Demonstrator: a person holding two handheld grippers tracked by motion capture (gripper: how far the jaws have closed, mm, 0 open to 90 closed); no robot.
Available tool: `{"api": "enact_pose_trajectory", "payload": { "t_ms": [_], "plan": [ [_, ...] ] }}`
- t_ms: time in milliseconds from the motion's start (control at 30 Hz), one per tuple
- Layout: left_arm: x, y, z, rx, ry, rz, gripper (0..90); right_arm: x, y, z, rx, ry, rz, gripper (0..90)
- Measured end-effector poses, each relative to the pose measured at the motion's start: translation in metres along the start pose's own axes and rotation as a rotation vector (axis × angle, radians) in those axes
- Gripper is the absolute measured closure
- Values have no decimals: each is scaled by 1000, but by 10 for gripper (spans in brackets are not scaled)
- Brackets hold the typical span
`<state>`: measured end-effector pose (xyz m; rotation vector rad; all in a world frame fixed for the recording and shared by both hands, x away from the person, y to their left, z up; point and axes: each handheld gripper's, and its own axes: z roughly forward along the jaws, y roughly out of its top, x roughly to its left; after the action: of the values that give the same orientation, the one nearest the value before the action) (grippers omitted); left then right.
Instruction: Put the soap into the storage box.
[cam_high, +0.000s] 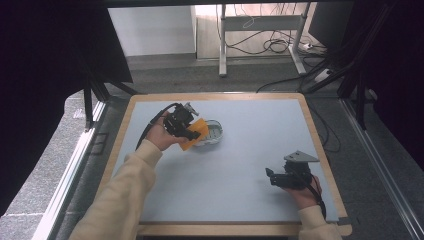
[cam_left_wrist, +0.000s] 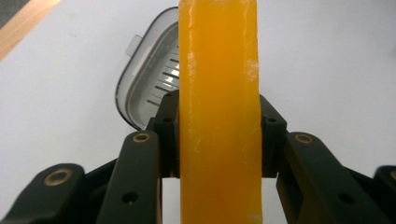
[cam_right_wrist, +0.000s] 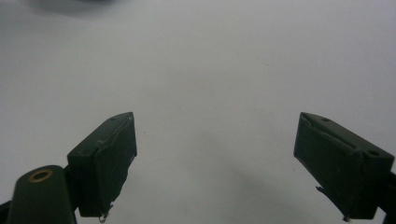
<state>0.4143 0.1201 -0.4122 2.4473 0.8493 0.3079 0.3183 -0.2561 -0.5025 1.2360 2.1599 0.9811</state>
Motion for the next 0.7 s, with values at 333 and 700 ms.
{"api": "enact_pose_trajectory", "payload": {
  "t_ms": [333, 700],
  "plan": [
    [11, 8, 7, 4, -14, 24, 620, -1, -1, 1, 5, -5, 2, 135],
    [19, 18, 16, 6, -31, 79, 620, -3, -1, 0, 5, -8, 5, 135]
  ]
}}
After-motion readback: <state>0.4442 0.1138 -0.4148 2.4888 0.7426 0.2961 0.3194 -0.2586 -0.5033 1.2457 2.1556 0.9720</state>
